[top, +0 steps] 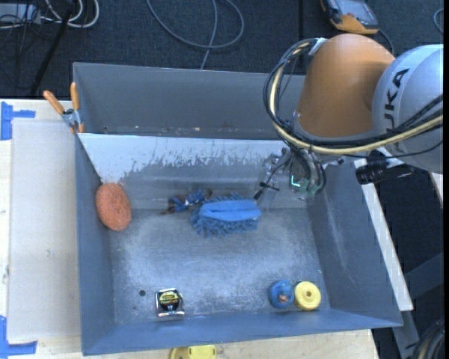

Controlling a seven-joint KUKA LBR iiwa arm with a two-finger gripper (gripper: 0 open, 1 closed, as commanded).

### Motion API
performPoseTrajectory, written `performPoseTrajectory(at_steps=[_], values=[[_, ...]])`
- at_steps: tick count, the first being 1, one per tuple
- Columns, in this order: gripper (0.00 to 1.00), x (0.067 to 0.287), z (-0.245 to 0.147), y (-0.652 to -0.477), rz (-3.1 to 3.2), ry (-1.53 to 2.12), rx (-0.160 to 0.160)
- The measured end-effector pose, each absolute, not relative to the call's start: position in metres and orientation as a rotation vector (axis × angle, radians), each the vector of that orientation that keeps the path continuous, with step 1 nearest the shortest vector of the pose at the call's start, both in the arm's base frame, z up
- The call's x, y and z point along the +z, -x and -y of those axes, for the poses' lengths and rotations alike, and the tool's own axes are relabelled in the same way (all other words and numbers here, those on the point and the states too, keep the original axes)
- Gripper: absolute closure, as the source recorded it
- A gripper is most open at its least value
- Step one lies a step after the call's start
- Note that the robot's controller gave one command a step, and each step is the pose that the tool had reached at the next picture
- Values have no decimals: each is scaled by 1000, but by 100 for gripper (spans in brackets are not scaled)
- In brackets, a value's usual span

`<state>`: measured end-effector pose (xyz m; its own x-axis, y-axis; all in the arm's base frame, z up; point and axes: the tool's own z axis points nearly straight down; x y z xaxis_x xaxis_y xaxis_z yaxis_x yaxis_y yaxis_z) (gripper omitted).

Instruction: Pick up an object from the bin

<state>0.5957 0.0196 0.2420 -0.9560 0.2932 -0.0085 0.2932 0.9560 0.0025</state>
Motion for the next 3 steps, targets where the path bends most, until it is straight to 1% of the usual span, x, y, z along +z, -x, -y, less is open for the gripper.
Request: performPoseTrajectory(at_steps=[1,2,3], values=[[0,199,-7,-587,-3114,-401,0],[0,183,-49,-598,-3123,-333,-3],[0,149,-72,-592,-3115,-397,9]])
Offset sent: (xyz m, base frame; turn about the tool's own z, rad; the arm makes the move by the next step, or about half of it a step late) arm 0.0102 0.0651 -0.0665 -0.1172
